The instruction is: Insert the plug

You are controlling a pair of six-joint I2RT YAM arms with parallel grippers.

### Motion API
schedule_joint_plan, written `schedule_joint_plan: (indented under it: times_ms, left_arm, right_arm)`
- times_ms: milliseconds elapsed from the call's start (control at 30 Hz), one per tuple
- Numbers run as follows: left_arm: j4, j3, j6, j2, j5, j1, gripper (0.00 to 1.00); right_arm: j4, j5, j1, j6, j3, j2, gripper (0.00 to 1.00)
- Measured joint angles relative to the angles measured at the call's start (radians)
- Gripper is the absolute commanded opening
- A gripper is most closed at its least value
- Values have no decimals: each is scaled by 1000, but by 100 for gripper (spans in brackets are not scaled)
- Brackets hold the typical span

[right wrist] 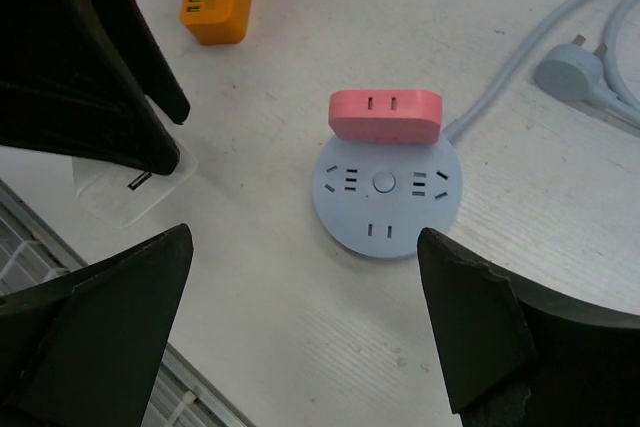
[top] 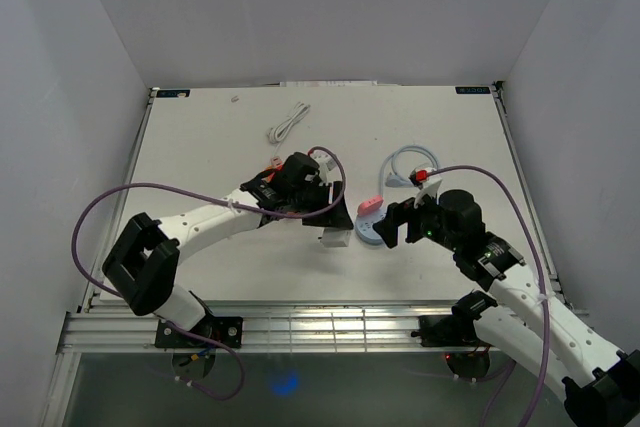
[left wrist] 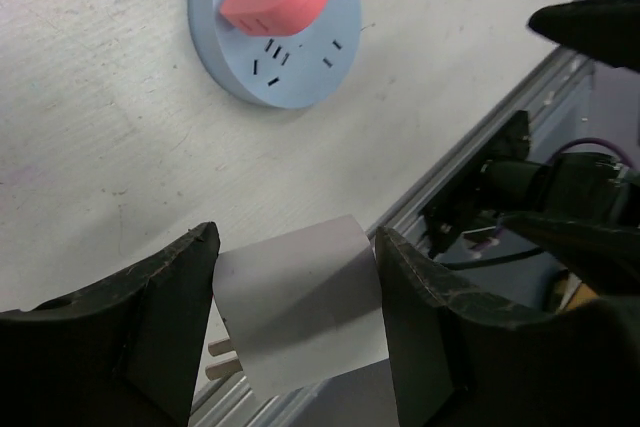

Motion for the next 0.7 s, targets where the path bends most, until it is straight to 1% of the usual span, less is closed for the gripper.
schedule_joint_plan:
  times_ms: [33, 100, 133, 167, 267, 300, 400, 533, 633, 700]
  left_arm:
    - [7, 0, -10, -14, 39, 27, 17]
    - [19, 5, -30, -26, 106, 61, 17]
    - [21, 10, -40, -26, 135, 67, 17]
    - [24, 13, -50, -26, 159, 70, 17]
    - [38, 17, -76, -24, 230, 75, 15]
    - [45, 20, -84, -21, 255, 77, 15]
    - [42, 39, -90, -4, 299, 84, 15]
    - [2, 72, -69, 4, 323, 105, 15]
    - [-17, 80, -52, 4, 354, 142, 15]
    - [-12, 71, -52, 4, 418, 180, 13]
  right_arm:
    - [24, -19, 0, 0, -17, -21, 100]
    - [58, -55, 0, 7, -42, -44, 100]
    - [71, -78, 0, 16, -48, -42, 93]
    - [90, -103, 0, 22, -50, -35, 93]
    - [140, -180, 0, 48, -56, 2, 95]
    - [149, -201, 0, 49, -61, 6, 98]
    - [176, -234, 2, 35, -79, -23, 98]
    - [223, -255, 2, 6, -81, -58, 98]
    - [259, -304, 2, -24, -80, -46, 95]
    - [278, -341, 8, -55, -81, -37, 95]
